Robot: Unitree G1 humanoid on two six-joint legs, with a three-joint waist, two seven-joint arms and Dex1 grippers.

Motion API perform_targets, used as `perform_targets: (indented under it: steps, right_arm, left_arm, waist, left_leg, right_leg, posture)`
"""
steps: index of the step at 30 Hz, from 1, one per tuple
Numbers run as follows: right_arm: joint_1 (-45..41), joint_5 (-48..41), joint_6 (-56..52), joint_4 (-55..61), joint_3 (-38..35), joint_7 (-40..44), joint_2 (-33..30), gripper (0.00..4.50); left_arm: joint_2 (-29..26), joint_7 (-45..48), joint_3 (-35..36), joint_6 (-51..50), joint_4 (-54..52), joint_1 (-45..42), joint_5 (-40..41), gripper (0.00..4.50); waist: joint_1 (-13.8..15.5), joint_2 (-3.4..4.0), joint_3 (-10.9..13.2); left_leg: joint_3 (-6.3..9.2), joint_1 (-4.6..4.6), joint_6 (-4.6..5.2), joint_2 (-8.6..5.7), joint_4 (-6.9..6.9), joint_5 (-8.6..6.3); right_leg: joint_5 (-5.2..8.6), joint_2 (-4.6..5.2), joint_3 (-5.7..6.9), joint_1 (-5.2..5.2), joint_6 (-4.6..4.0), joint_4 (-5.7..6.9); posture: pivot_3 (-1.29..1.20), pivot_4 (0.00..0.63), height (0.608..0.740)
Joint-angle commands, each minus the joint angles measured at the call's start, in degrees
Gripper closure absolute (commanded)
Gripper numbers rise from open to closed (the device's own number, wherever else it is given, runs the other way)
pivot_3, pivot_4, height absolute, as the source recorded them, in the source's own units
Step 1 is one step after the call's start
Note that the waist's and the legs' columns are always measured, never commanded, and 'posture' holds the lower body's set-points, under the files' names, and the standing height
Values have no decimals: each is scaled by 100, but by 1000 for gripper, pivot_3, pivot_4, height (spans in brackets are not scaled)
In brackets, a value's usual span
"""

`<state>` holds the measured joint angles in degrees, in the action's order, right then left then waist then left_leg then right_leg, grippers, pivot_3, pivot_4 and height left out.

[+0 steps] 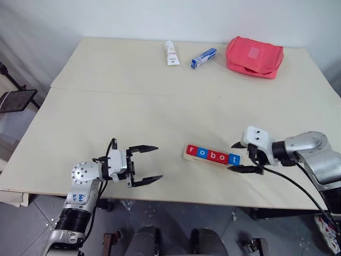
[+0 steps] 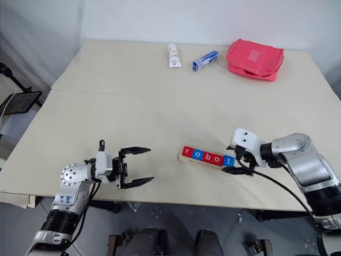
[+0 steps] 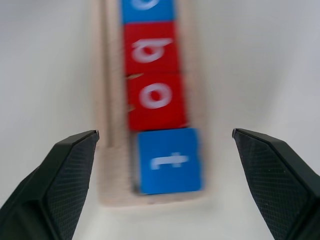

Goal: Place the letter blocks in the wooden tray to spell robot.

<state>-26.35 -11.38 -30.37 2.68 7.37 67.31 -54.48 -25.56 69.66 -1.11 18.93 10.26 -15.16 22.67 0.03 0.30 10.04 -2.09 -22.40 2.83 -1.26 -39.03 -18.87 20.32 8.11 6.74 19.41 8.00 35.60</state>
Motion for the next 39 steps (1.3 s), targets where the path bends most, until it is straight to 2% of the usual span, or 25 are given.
perform_targets:
  steps: [1,11,15,35,39]
  right_arm:
    - [56,-295,-63,33,-583,-72,-71,908]
    - [286,9,349,-486,-606,-241,-90,4468]
    - [548,-123,262,-184,-632,-282,37,4468]
    - [704,-138,339,-95,-579,-411,163,4468]
    - [694,-221,404,-29,-767,-472,164,4468]
  left_arm:
    - [19,23,-22,56,-46,4,20,0]
    - [52,73,-38,55,17,-77,9,0]
    - [35,76,-23,60,20,-69,0,0]
    - [118,52,-52,195,315,-265,-119,0]
    - [119,62,-36,254,348,-271,-125,0]
  waist:
    - [9,0,0]
    - [4,0,0]
    - [10,0,0]
    - [13,0,0]
    - [9,0,0]
  left_leg:
    - [0,0,0,0,0,0]
    - [-2,0,0,0,0,0]
    - [-1,0,0,-1,0,0]
    - [-2,1,0,-1,0,0]
    - [-2,1,0,0,0,0]
  right_leg:
    - [0,0,1,0,0,0]
    - [0,0,1,0,0,0]
    - [0,1,2,-1,0,0]
    - [0,0,4,-2,0,0]
    - [0,0,7,-1,0,1]
  posture:
    - [0,150,740]
    - [0,150,740]
    - [0,150,740]
    - [0,150,740]
    - [0,150,740]
